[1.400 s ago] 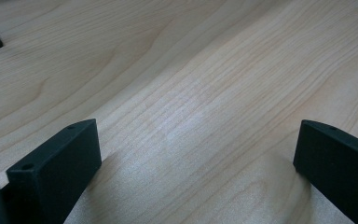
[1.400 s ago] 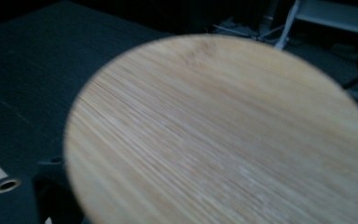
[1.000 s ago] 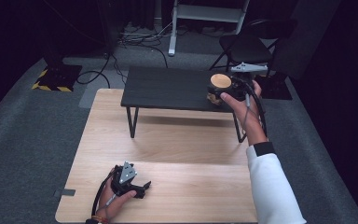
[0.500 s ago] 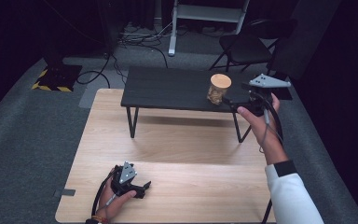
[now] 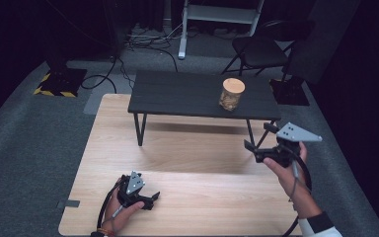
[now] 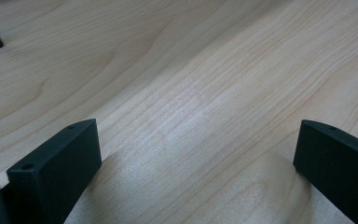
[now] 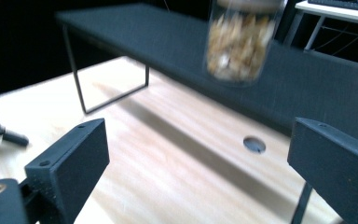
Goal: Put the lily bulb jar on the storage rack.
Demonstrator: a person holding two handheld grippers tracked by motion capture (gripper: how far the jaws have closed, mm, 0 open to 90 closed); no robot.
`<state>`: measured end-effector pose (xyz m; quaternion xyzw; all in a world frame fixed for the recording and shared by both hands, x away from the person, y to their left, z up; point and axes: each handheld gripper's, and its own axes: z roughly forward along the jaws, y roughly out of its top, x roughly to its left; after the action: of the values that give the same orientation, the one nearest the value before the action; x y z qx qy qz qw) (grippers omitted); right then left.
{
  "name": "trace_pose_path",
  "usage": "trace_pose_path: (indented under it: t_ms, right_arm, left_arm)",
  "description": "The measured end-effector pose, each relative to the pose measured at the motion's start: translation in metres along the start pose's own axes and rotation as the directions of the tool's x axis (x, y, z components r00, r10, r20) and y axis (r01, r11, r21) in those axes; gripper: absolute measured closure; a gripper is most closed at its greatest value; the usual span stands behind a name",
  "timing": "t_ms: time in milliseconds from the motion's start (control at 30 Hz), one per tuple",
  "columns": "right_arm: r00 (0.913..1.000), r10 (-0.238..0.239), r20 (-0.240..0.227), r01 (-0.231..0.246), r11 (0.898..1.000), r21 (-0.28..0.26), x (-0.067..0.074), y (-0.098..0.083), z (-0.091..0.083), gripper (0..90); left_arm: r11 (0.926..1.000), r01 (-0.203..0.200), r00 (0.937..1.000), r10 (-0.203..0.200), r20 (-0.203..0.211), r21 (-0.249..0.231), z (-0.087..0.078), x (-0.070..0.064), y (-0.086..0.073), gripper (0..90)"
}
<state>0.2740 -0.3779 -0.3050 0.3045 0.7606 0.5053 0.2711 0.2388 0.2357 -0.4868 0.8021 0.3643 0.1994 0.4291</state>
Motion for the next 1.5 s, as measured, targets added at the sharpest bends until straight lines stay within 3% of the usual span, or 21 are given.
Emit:
trace_pose_path:
  t_ms: [133,200,400,567,700,867,1167,1500]
  right_arm:
    - [0.9999,0.001,0.012,-0.001,1.000,0.004,0.010,-0.029,-0.015,4.9]
    - [0.9995,-0.016,0.028,0.016,0.999,0.034,0.015,-0.041,-0.020,4.9]
    - [0.9972,0.010,0.074,-0.012,0.999,0.031,0.028,-0.087,-0.035,4.9]
    - [0.9961,0.022,0.085,-0.026,0.998,0.051,0.035,-0.113,-0.040,4.9]
    - [0.9954,0.022,0.093,-0.028,0.997,0.065,0.038,-0.122,-0.041,4.9]
    - [0.9966,0.016,0.080,-0.027,0.991,0.131,0.041,-0.136,-0.038,5.0]
    - [0.9971,0.042,0.064,-0.056,0.969,0.241,0.040,-0.154,-0.028,5.1]
    - [0.9952,0.071,0.068,-0.088,0.951,0.295,0.034,-0.165,-0.025,5.1]
  left_arm:
    - [1.0000,0.000,1.0000,0.000,0.000,0.000,0.000,0.000,0.000,0.6]
    - [1.0000,0.001,1.0000,-0.001,0.000,0.000,0.000,0.000,0.000,0.6]
    - [1.0000,0.001,1.0000,-0.001,0.000,0.000,0.000,0.000,0.000,0.6]
    - [1.0000,0.001,1.0000,-0.001,0.000,0.000,0.000,0.000,0.000,0.6]
    - [1.0000,0.001,1.0000,-0.001,0.000,0.000,0.000,0.000,0.000,0.7]
    - [1.0000,0.001,1.0000,-0.001,0.000,0.000,0.000,0.000,0.000,0.7]
    - [1.0000,0.001,1.0000,-0.001,0.000,0.000,0.000,0.000,0.000,0.7]
    - [1.0000,0.001,1.0000,-0.001,-0.001,0.000,0.000,0.000,0.000,0.7]
